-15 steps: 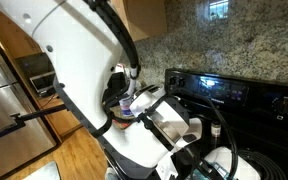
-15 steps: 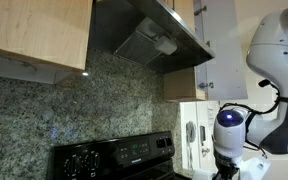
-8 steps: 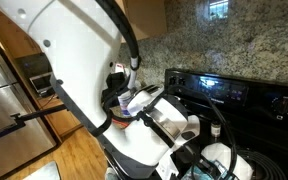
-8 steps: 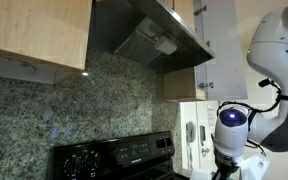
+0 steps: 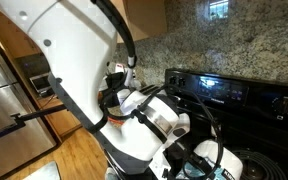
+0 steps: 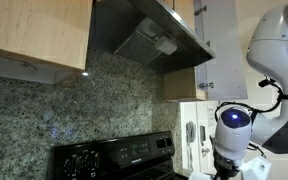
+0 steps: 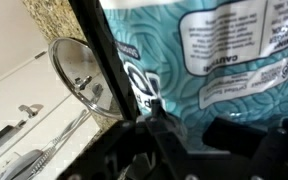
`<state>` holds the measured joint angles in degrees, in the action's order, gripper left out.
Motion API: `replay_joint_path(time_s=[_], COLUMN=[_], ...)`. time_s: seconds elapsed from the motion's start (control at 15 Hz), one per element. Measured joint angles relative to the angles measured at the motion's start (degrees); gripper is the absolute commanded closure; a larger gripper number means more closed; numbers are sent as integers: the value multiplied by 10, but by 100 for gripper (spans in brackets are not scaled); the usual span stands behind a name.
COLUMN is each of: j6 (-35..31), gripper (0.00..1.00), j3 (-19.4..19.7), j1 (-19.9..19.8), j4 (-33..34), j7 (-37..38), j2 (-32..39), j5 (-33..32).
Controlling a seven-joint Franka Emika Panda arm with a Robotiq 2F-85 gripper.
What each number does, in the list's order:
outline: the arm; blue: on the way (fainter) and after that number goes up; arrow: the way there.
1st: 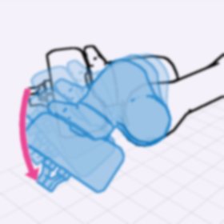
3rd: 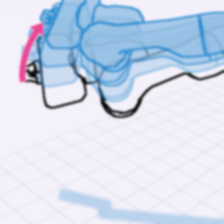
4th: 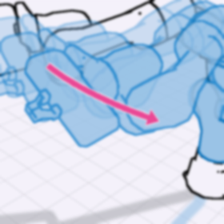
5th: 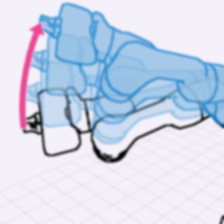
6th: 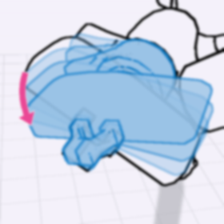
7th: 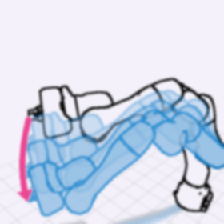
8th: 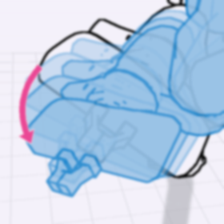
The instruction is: Pick the paper towels and put them on the pan
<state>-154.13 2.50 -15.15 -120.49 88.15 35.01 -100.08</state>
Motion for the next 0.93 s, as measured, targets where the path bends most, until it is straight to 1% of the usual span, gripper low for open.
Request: replay_joint_path(time_s=[0.2, 0.27, 0.67, 0.93], j6=[0, 0, -3, -3], gripper=[3, 0, 0, 0], j3=[-10, -13, -20, -22], j1=[5, 7, 7, 8], j4=[-5, -7, -14, -19], j7=[0, 0, 0, 8], j2=[0, 1, 4, 2], j5=[0, 0, -3, -28])
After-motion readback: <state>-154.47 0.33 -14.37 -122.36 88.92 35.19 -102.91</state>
